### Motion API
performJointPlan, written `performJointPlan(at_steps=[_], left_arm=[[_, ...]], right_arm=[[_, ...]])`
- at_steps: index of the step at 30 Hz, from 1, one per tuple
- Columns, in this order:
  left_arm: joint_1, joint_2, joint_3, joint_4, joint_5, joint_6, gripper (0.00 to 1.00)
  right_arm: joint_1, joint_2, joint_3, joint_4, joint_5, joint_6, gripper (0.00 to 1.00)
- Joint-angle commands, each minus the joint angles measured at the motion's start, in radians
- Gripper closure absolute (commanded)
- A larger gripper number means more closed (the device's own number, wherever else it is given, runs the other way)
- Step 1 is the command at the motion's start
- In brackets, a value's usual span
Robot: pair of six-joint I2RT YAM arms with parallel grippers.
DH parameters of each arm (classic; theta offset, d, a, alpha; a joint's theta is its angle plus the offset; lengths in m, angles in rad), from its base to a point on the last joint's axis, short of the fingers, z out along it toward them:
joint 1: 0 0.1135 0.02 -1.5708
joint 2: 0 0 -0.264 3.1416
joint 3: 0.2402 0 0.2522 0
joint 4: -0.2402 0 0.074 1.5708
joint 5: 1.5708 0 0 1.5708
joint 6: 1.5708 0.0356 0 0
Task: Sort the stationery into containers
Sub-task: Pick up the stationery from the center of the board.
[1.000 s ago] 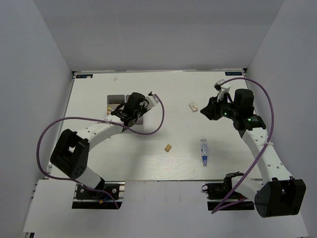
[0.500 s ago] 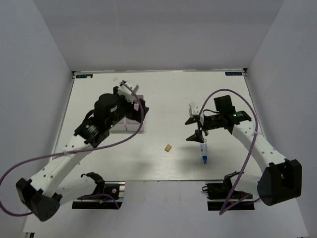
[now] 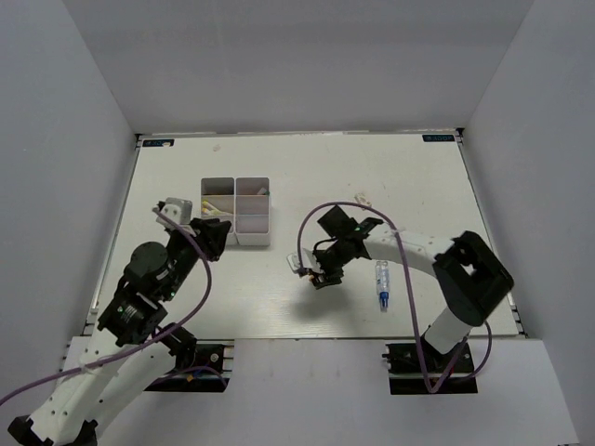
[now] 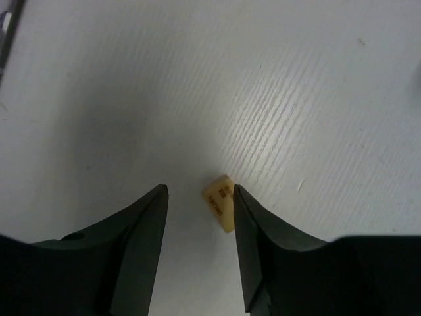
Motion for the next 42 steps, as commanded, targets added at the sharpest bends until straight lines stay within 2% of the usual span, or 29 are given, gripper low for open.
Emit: performJointPlan(at_steps=[1,2,4,9,15,19,20,21,25,32,38,42], left_arm=[[0.007,-0.066,-0.034,-0.018,-0.109,-0.022,0.59],[0.007,-0.082,-0.034,-0.018,-0.109,-0.022,0.59],[0.007,-0.115,-0.045,-0.018,-0.109,-0.012,0.48],[0.007,-0.128,-0.045,-0.018,-0.072,-0.003,0.33],[0.007,-0.128,-0.045,-0.018,-0.049,-0.003,0.31],[0.007,-0.128,-0.045,-0.018,-0.049,-0.003,0.31],[0.007,-0.137,-0.045,-0.018,-0.049,-0.003,0.31],[0.007,-0.137,-0.045,-0.027,-0.049,-0.003,0.31],[0.007,-0.148,-0.045,-0.028,-0.049,0.006,0.31],[0.007,-0.168,-0.045,-0.028,-0.049,0.006,0.31],[0.007,-0.168,-0.054,-0.028,-0.049,0.006,0.31],[0.007,-0.186,-0.054,-0.028,-0.049,0.006,0.31]], right_arm=[[0.035,0.076,0.089,0.013,0.131,-0.049,0.51],[0.041,0.091,0.091,0.025,0.157,-0.047,0.51],[0.049,0.113,0.083,0.049,0.171,-0.052,0.51],[0.052,0.143,0.08,0.072,0.232,-0.073,0.45],[0.055,0.188,0.083,0.063,0.286,-0.107,0.45],[0.057,0.205,0.081,0.06,0.326,-0.125,0.58],[0.058,0.206,0.085,0.045,0.326,-0.126,0.65],[0.057,0.211,0.091,0.037,0.326,-0.126,0.8],[0.057,0.202,0.15,-0.021,0.311,-0.115,0.99],[0.08,0.206,0.331,-0.03,0.292,-0.055,1.0],[0.132,0.278,0.489,0.049,0.447,0.009,1.0],[0.156,0.341,0.649,0.056,0.478,0.095,1.0]])
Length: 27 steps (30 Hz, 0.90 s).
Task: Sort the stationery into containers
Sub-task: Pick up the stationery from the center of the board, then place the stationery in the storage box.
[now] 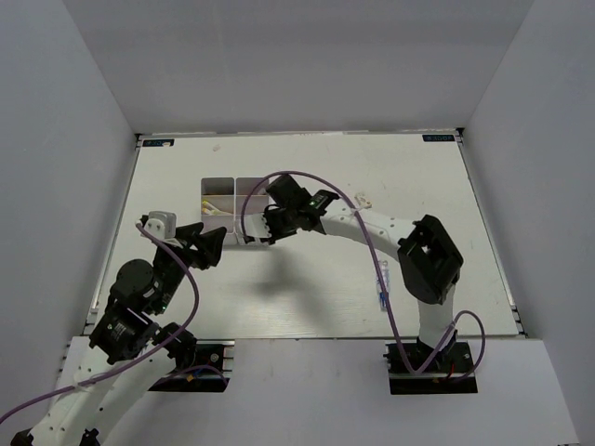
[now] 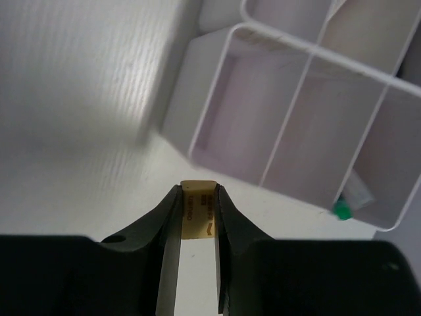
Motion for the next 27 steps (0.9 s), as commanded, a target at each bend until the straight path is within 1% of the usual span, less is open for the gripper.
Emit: performJointPlan(at_steps=[1,6,10,19,20,23,24,26,27], left_arm=[[0.004,-0.018,-0.006,-0.005,0.013,0.007,0.31],[0.004,-0.018,-0.006,-0.005,0.013,0.007,0.31],[0.004,-0.03,-0.006,-0.005,0.013,0.007,0.31],[0.004,-0.039,-0.006,-0.005,0.013,0.007,0.31],[0.004,-0.039,-0.006,-0.005,0.013,0.007,0.31],[0.004,-0.039,-0.006,-0.005,0.013,0.007,0.31],[0.004,-0.039,-0.006,-0.005,0.013,0.007,0.31],[0.004,-0.039,-0.006,-0.005,0.013,0.016,0.31],[0.004,-0.039,-0.006,-0.005,0.013,0.016,0.31]], right_arm=[[0.022,0.045,0.116,0.032,0.057,0.093,1.0],[0.04,0.085,0.203,0.072,0.119,0.133,1.0],[0.04,0.12,0.271,0.076,0.137,0.156,1.0],[0.042,0.225,0.361,0.147,0.203,0.194,0.97],[0.043,0.23,0.366,0.152,0.206,0.196,0.95],[0.042,0.243,0.375,0.152,0.205,0.205,0.82],[0.042,0.243,0.375,0.152,0.205,0.205,0.73],[0.042,0.237,0.358,0.162,0.206,0.208,0.63],[0.042,0.232,0.352,0.162,0.233,0.208,0.59]])
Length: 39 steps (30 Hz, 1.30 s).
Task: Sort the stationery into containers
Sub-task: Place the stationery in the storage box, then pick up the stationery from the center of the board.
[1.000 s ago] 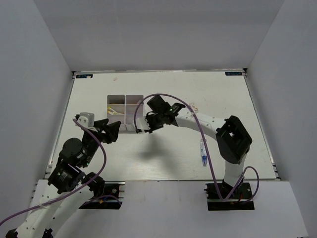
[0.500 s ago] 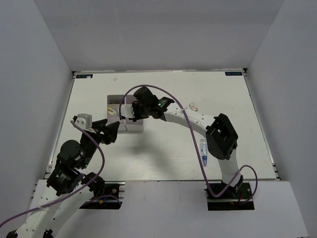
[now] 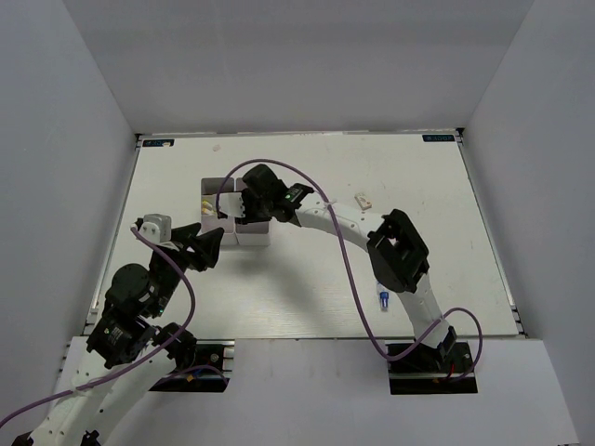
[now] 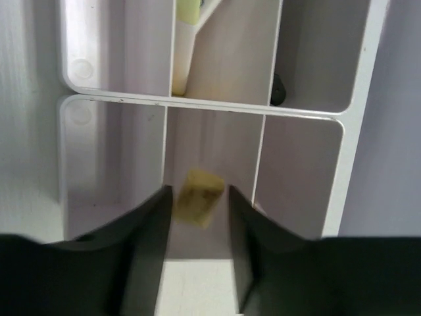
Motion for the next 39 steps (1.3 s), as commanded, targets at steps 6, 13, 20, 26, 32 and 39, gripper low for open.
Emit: performJointPlan(at_steps=[6,13,20,26,32,39], left_arm=[[0.004,-0.006,-0.006,-0.005,0.012,0.013,0.31],[0.004,-0.028,-0.015,0.029,0.07,0.033,0.31],[0.004,-0.088,-0.066,0.098,0.179,0.077,0.45],[0.004,-0.004,-0.066,0.121,0.254,0.088,0.75],[0.004,0.218,-0.018,0.13,0.317,0.067,0.52],[0.004,0.379,0.046,0.046,0.435,0.077,0.11]], right_arm=[[0.003,-0.067,-0.007,0.068,0.042,0.033,0.44],[0.003,-0.163,-0.044,0.062,0.025,0.075,0.5],[-0.03,-0.365,-0.188,0.1,0.035,0.122,0.66],[-0.127,-0.572,-0.433,0.233,0.148,0.231,1.0],[-0.404,-0.644,-0.497,0.182,0.04,0.43,0.92],[-0.604,-0.388,-0.282,-0.075,-0.111,0.524,0.29]])
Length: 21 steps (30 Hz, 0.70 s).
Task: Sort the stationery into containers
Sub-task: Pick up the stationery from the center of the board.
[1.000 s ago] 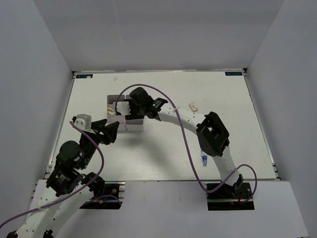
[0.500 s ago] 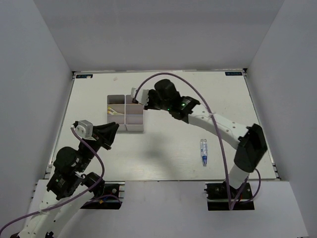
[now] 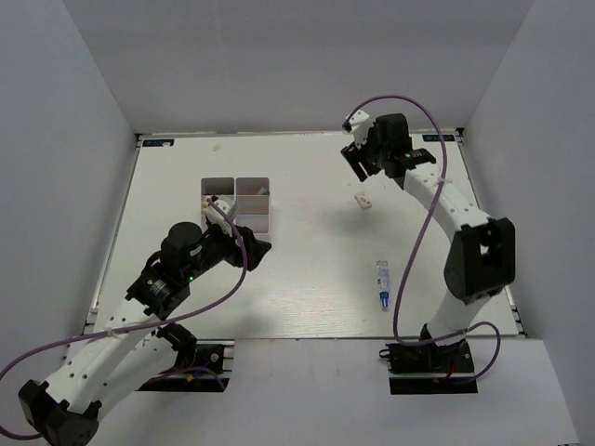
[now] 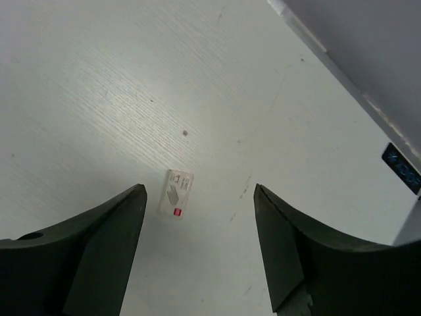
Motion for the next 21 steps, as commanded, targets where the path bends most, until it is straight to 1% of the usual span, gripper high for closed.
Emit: performJointPlan(at_steps=[1,2,3,4,8,9,14,19,21], left_arm=[[0.004,0.0,0.035,-0.036,0.072,0.006,0.1],[0.004,-0.016,0.035,-0.036,0.072,0.006,0.1],[0.004,-0.016,0.025,-0.036,0.072,0.006,0.1],[0.004,-0.032,0.015,-0.036,0.072,0.006,0.1],[0.004,-0.056,0.015,-0.036,0.072,0.006,0.09],[0.004,-0.056,0.015,-0.036,0.072,0.015,0.09],[0.004,-0.065,0.015,-0.036,0.072,0.015,0.09],[0.004,-0.065,0.015,-0.036,0.081,0.015,0.09],[0.004,-0.065,0.015,-0.036,0.081,0.015,0.09]], right_arm=[[-0.026,0.114,0.144,-0.127,-0.097,0.074,0.27],[-0.037,0.167,0.173,-0.18,-0.1,0.083,0.27],[-0.043,0.221,0.249,-0.194,-0.102,0.082,0.27],[-0.048,0.241,0.272,-0.217,-0.102,0.083,0.26],[-0.054,0.382,0.367,-0.257,-0.071,0.085,0.26],[-0.06,0.434,0.412,-0.286,-0.06,0.089,0.26],[-0.072,0.496,0.462,-0.335,-0.046,0.086,0.29],[-0.08,0.49,0.436,-0.381,-0.06,0.079,0.32],[-0.085,0.485,0.422,-0.4,-0.072,0.08,0.35]])
